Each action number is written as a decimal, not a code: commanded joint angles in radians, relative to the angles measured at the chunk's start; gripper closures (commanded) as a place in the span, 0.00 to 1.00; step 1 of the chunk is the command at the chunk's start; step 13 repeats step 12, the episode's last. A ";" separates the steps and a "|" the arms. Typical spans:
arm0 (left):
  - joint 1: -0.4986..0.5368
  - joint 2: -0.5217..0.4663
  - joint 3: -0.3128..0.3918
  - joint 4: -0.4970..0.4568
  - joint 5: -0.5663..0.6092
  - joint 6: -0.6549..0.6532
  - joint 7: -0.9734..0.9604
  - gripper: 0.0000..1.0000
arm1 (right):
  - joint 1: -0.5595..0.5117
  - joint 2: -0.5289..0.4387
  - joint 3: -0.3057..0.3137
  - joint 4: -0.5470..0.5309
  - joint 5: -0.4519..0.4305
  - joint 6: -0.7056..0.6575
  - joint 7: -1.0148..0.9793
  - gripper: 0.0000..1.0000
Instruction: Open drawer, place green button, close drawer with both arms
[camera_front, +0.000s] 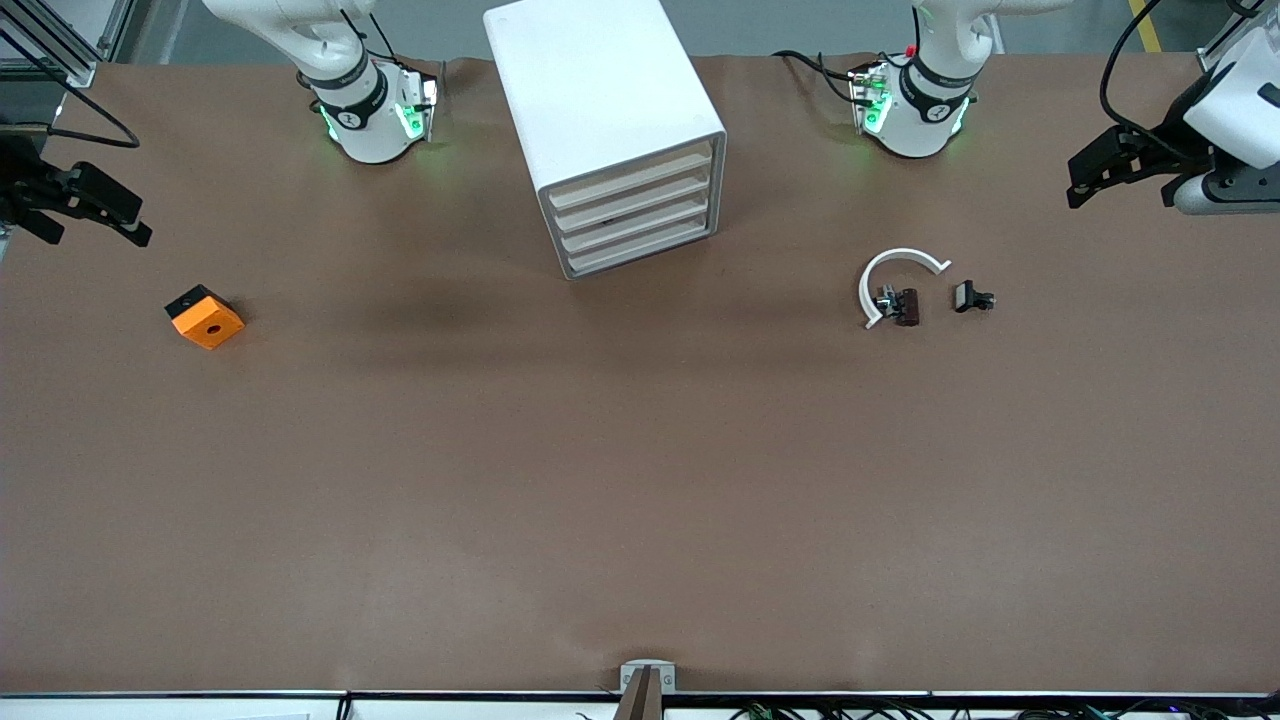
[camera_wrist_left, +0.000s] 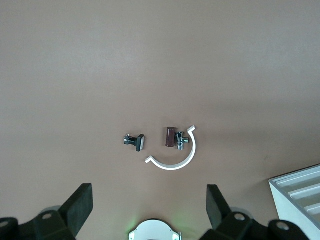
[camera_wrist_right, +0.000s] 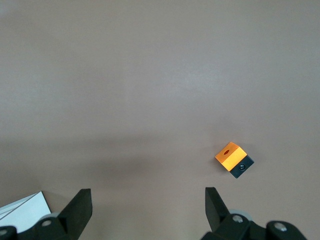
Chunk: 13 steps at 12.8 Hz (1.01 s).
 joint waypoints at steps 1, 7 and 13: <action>0.018 -0.027 0.001 -0.025 -0.006 0.013 0.010 0.00 | -0.013 0.002 0.009 0.015 -0.003 -0.013 -0.008 0.00; 0.024 -0.009 0.001 -0.001 -0.009 0.012 0.013 0.00 | -0.017 0.002 0.006 0.015 -0.003 -0.013 -0.008 0.00; 0.018 0.022 0.000 0.040 -0.006 0.010 -0.004 0.00 | -0.017 0.002 0.006 0.015 -0.005 -0.010 -0.008 0.00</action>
